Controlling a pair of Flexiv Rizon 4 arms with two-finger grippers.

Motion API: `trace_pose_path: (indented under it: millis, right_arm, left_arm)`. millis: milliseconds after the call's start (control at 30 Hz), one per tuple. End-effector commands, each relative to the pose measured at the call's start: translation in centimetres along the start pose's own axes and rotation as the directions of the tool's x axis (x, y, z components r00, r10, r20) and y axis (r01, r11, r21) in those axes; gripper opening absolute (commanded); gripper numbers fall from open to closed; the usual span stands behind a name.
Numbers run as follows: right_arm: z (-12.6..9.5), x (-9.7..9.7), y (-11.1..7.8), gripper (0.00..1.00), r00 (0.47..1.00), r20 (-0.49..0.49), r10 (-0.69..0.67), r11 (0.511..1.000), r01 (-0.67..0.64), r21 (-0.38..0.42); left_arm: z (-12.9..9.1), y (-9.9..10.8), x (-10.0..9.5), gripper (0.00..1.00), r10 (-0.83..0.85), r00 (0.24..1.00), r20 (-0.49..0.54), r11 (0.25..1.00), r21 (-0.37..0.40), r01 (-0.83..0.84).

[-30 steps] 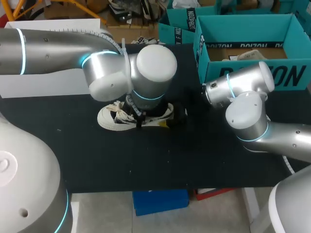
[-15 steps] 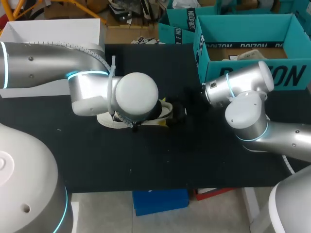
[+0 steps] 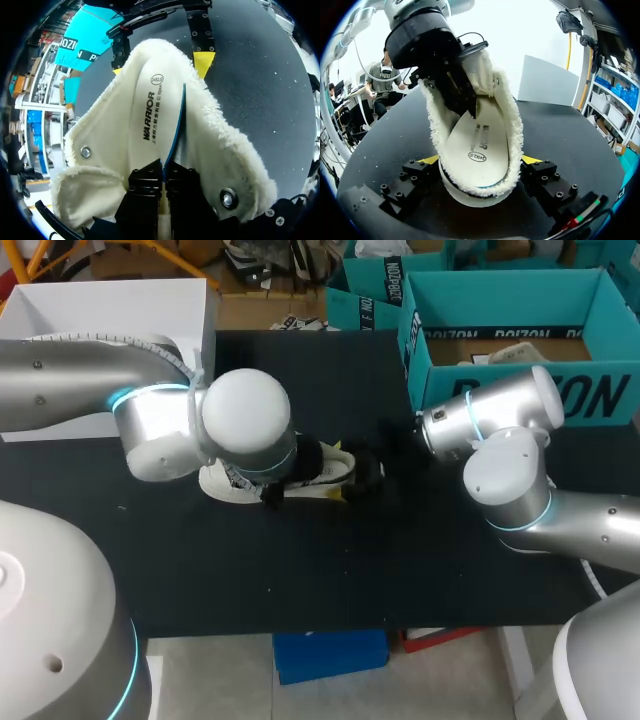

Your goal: Take the shoe out of the shoebox, open the shoe tongue, remove and reinsert the insole, then place the shoe into the shoebox

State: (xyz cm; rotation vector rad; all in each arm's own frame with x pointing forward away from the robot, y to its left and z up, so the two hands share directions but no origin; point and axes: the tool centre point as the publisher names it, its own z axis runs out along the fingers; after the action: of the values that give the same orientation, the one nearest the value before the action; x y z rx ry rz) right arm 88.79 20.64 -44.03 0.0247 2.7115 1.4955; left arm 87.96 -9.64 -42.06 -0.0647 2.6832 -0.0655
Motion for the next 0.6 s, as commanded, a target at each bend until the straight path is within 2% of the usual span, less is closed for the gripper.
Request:
trace_pose_path:
  millis: [33,200,300,600]
  right_arm:
    - [-0.1,0.0,-0.4,0.0,1.0,0.001,0.001,1.0,-0.001,0.002]
    - [-0.1,0.0,-0.4,0.0,1.0,0.001,0.001,1.0,-0.001,0.002]
    - [-0.1,0.0,-0.4,0.0,1.0,0.001,0.001,1.0,-0.001,0.002]
    - [-0.1,0.0,-0.4,0.0,1.0,0.001,0.001,1.0,-0.001,0.002]
  left_arm:
    - [-0.2,1.1,-0.8,0.0,0.03,0.992,-0.12,0.993,0.113,-0.016]
    - [-1.5,0.2,-0.5,0.0,0.044,0.985,-0.166,0.993,0.117,-0.024]
    - [-2.4,-0.3,-0.4,0.0,0.045,0.976,-0.213,0.989,0.145,-0.014]
    - [-4.2,-1.4,-0.7,0.0,0.038,0.967,-0.251,0.984,0.176,0.007]
